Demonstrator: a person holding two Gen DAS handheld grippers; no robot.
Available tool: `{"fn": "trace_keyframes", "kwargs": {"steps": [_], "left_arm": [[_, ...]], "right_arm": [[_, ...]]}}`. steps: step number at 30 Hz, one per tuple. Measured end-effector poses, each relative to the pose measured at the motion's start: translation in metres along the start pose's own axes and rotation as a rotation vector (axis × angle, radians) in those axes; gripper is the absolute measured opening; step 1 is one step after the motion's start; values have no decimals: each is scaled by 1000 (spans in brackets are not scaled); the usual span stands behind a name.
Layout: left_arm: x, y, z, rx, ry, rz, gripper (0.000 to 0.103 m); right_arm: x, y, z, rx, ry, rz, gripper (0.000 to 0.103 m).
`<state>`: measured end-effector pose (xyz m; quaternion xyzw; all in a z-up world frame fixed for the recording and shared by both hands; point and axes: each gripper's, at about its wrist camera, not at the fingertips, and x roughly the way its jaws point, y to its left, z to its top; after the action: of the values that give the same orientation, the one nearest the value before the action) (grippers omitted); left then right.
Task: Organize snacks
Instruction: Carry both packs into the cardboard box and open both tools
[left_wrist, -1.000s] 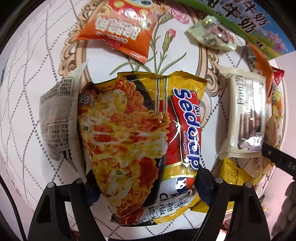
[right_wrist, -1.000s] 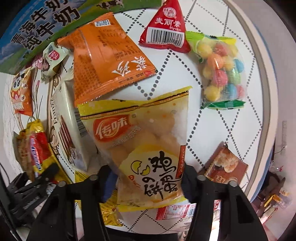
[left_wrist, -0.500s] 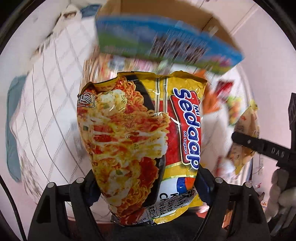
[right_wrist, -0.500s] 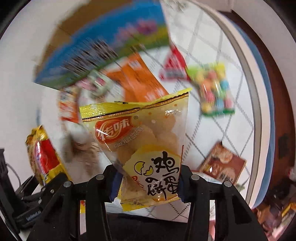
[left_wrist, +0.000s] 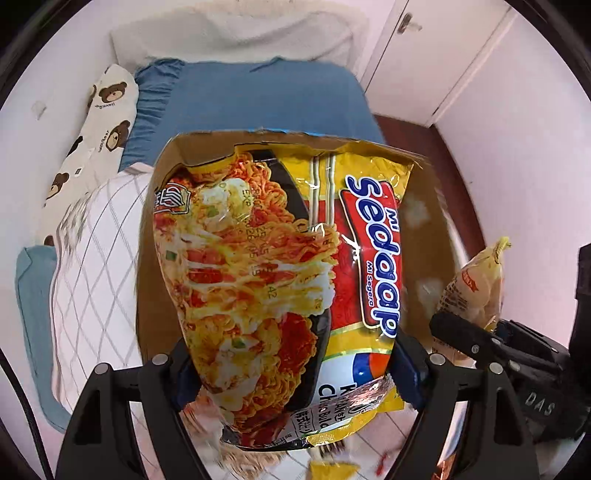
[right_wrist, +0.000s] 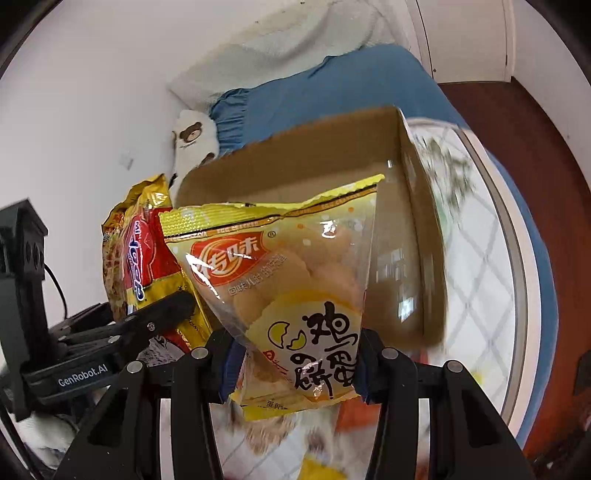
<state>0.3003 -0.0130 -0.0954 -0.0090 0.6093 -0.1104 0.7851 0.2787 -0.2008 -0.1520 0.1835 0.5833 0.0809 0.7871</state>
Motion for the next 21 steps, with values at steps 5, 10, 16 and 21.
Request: {"fn": "trace_keyframes", "kwargs": {"steps": [5,10,16,21], "left_arm": [[61,12,55,-22,104,6,82],[112,18,85,-20,189,11,82],[140,3,98,0,273,-23,82],[154,5,105,23,263,3,96]], "right_arm": [[63,-4,50,-7,79,-66,50],[123,-15,78,-29,144,-125,50],[154,-23,92,-33,192,-127,51],[171,-29,101,-37,197,-135,96]]}}
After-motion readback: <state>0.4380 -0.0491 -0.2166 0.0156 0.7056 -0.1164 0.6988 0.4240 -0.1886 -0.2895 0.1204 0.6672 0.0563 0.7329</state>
